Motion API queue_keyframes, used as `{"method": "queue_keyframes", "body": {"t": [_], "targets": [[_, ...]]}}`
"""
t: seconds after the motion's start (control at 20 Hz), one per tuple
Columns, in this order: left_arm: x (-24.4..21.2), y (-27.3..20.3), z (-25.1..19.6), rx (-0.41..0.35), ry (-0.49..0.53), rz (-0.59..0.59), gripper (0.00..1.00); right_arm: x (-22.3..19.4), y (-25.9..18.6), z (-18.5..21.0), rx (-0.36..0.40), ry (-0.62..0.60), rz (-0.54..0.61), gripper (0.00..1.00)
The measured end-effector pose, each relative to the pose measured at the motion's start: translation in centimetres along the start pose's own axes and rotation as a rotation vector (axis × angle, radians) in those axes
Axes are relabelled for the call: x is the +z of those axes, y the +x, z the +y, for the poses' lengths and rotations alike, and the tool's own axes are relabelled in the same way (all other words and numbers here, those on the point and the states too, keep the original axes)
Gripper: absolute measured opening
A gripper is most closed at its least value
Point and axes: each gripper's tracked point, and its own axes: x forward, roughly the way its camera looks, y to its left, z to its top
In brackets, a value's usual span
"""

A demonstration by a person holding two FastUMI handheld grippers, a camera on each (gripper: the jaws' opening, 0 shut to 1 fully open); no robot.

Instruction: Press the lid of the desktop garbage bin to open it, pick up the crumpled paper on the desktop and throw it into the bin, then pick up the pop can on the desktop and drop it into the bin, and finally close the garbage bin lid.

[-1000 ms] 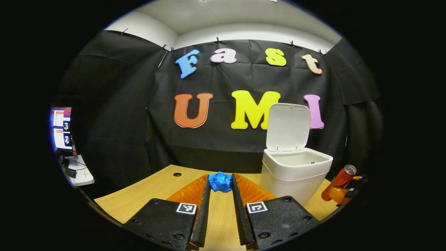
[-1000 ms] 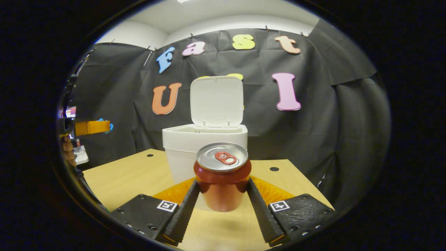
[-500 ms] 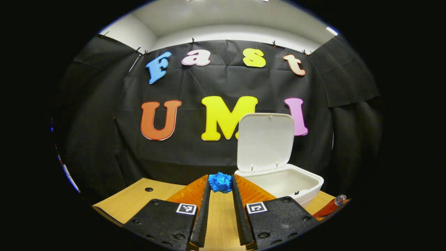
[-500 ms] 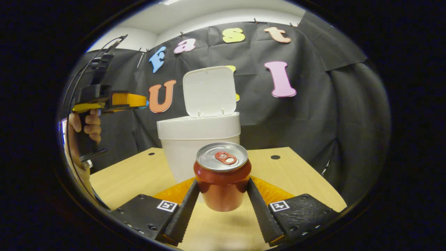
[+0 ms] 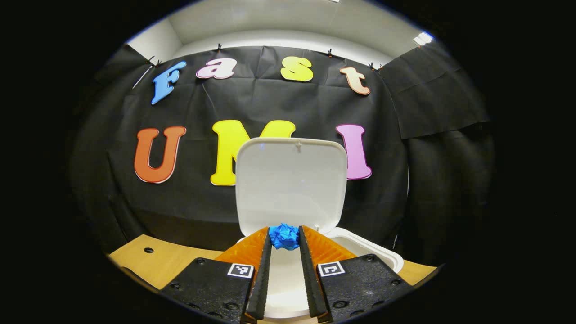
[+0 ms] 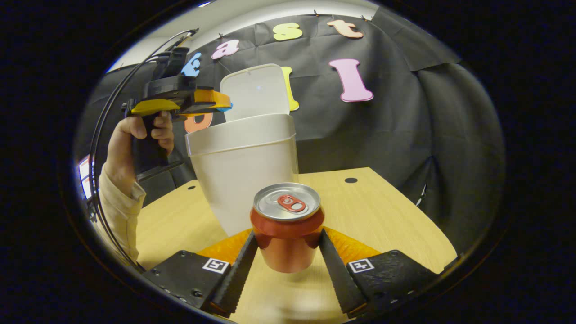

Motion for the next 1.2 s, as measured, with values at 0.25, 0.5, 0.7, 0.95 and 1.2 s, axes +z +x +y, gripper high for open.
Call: {"method": "queue_keyframes", "body": {"t": [0.25, 0.5, 0.7, 0.95, 1.2], "targets": [[-0.5, 0.4, -1.9, -0.048, -0.002, 0.020, 0.37, -0.7, -0.1, -0.7, 0.002, -0.014, 0.002, 0.81], [-1.1, 0.2, -2.0, -0.035, -0.006, 0.038, 0.39, -0.9, 0.0, -0.7, 0.017, -0.009, 0.005, 0.81], [-1.4, -0.2, -2.7, -0.052, -0.019, 0.057, 0.48, -1.0, 0.1, -0.9, 0.009, -0.014, 0.003, 0.81], [-1.3, -1.4, -2.4, -0.039, -0.021, 0.069, 0.69, -1.6, 0.2, -1.2, 0.009, 0.001, 0.015, 0.81], [-0.9, -3.7, -1.0, -0.004, -0.032, 0.063, 0.81, -1.5, -0.1, -0.8, 0.044, 0.007, 0.023, 0.81]]}}
